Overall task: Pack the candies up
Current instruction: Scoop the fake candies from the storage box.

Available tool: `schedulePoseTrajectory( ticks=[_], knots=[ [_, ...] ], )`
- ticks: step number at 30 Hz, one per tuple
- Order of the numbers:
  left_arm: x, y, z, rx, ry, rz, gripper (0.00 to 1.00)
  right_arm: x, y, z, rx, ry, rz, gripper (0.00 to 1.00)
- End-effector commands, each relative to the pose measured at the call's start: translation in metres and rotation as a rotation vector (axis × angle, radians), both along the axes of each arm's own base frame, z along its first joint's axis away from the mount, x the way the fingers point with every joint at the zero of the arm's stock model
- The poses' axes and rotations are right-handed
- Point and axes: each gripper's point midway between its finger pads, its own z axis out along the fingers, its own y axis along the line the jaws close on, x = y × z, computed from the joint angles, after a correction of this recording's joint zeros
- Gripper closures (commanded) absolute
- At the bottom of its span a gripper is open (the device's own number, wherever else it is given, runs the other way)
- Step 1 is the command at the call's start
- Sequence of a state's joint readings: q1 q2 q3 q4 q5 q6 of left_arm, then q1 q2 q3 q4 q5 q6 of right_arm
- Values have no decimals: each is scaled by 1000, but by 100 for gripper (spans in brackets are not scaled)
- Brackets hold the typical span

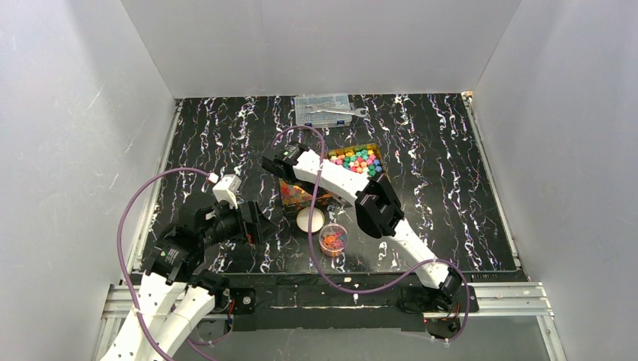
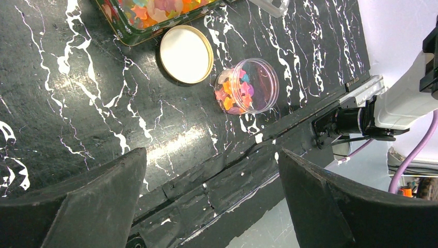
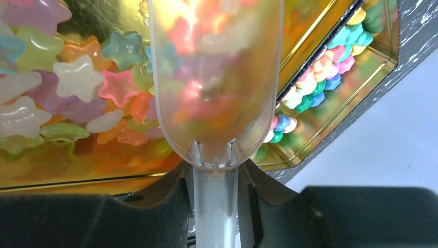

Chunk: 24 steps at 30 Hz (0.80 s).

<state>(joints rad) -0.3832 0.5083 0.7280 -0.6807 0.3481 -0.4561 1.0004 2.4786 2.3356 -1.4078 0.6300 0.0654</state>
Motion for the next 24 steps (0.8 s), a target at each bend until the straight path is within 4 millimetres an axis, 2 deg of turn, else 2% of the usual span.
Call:
schedulePoseTrajectory(
  ticks=[1,13,24],
  knots=[
    [1,-1,-2,6,0,-12,2,14,9,0,10,-39,14,99],
    [2,-1,-4,13,11,-8,2,32,40,-12,74,-77,101,99],
    [3,1,-7,22,19,6,2,30,71,-28,132,-51,232,99]
  ],
)
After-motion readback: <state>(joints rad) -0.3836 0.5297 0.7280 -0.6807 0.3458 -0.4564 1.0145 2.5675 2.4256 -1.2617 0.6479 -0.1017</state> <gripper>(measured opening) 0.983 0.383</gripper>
